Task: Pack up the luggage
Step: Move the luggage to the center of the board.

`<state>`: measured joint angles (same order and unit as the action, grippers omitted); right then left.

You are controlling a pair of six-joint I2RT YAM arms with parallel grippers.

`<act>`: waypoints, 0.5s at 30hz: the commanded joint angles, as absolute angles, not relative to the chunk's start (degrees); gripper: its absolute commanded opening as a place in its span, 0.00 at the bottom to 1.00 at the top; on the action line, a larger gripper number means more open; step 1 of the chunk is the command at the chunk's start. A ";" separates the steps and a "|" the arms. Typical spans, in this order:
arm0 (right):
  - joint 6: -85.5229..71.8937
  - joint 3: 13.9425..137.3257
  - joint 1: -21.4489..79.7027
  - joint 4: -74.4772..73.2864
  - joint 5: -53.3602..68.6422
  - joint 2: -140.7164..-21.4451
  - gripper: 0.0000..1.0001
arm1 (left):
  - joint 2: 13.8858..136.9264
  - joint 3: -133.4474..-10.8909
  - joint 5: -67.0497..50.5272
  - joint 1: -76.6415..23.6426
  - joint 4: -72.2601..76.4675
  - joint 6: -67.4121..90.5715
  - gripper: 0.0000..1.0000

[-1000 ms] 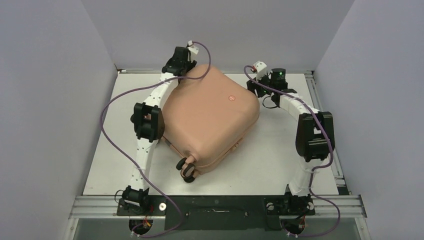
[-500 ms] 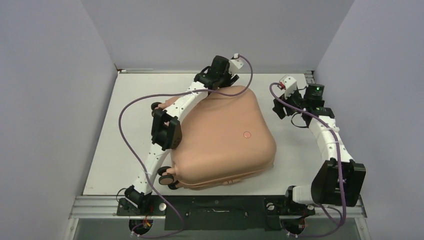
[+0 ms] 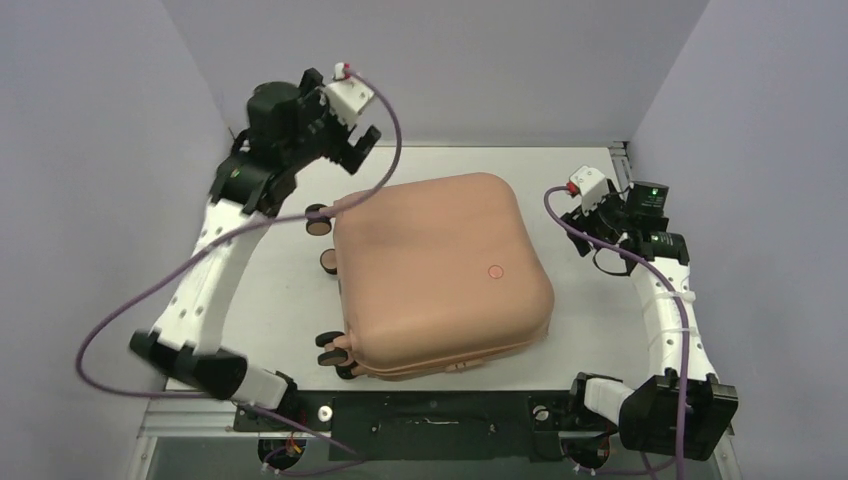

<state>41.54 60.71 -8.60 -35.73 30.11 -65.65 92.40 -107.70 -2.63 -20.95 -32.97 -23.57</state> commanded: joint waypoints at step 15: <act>23.58 58.28 -10.40 -26.10 29.81 -67.59 0.69 | 53.22 -72.95 -40.82 -35.73 -69.77 -45.81 0.97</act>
